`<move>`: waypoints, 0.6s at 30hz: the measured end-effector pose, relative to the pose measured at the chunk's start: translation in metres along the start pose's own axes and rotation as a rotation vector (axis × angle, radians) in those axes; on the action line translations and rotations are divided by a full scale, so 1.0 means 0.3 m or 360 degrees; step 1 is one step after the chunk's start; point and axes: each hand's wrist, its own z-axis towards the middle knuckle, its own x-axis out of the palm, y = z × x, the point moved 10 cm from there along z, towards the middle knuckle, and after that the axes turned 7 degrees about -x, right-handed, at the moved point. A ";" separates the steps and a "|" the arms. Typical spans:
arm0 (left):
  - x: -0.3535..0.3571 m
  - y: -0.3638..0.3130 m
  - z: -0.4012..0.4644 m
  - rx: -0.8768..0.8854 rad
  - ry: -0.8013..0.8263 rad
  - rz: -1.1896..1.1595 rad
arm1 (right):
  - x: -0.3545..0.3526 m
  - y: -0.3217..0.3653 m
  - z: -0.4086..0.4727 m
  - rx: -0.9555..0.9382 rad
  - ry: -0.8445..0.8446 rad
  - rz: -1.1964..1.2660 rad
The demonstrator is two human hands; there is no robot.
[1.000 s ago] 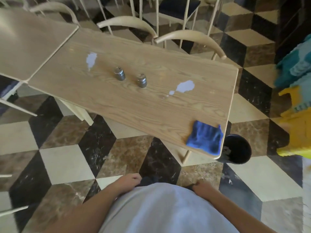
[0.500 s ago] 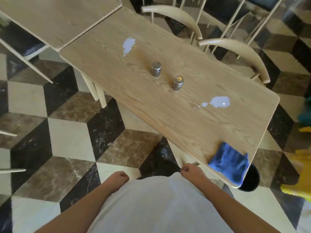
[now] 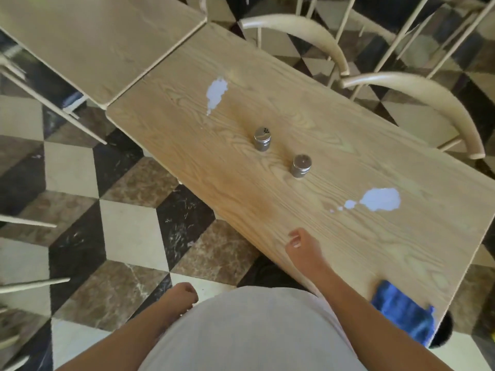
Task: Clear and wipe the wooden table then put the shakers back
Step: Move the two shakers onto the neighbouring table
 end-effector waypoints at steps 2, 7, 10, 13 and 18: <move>-0.103 -0.111 0.009 0.0010 -0.0071 -0.0033 | -0.098 0.067 0.121 0.0003 -0.0123 -0.0017; -0.432 -0.598 -0.027 0.0305 -0.0382 0.0045 | -0.295 0.175 0.364 0.0219 -0.0291 -0.0048; -0.571 -0.881 -0.018 0.0382 -0.0545 0.0004 | -0.346 0.211 0.443 0.0310 -0.0322 -0.0118; -0.644 -1.141 -0.025 0.0617 -0.0721 -0.0031 | -0.359 0.237 0.468 0.0384 -0.0256 -0.0192; -0.650 -1.460 0.004 0.0922 -0.0721 0.0148 | -0.336 0.284 0.490 0.0245 -0.0334 -0.0242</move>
